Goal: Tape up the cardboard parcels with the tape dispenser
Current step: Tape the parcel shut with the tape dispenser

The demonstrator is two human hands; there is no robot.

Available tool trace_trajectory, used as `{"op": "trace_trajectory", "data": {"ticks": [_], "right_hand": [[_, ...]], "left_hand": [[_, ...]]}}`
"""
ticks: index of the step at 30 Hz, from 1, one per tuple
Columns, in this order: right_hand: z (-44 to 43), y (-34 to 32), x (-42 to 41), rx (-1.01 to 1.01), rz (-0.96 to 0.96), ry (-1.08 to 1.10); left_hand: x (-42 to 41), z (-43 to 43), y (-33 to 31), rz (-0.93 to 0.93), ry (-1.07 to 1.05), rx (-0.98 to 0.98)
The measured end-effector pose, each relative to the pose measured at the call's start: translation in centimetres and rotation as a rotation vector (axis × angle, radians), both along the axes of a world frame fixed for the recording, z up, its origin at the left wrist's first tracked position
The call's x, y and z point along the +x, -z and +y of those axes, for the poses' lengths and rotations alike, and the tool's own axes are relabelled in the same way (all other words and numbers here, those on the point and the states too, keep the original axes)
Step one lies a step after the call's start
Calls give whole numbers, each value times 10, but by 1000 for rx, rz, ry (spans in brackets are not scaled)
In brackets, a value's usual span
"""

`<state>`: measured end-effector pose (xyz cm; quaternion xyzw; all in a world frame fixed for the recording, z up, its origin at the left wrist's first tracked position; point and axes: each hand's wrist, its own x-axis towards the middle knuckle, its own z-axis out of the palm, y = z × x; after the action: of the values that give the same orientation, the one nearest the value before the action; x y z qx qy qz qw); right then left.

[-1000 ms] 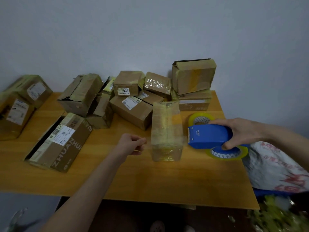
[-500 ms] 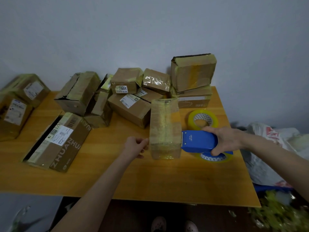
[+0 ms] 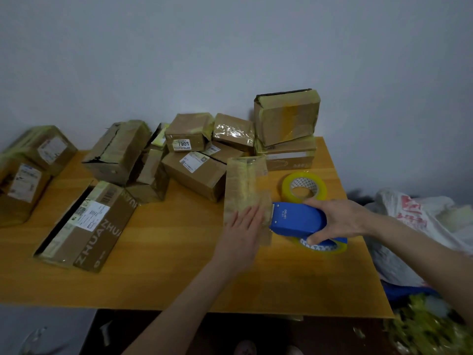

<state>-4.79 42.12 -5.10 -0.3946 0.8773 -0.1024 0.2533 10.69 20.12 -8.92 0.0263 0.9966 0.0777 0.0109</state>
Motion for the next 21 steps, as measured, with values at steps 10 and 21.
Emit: {"op": "trace_trajectory", "data": {"ticks": [10, 21], "right_hand": [[28, -1, -8, -152, -189, 65], [44, -1, -16, 47, -30, 55]], "left_hand": [[0, -15, 11, -46, 33, -88], [0, -21, 11, 22, 56, -24]]}}
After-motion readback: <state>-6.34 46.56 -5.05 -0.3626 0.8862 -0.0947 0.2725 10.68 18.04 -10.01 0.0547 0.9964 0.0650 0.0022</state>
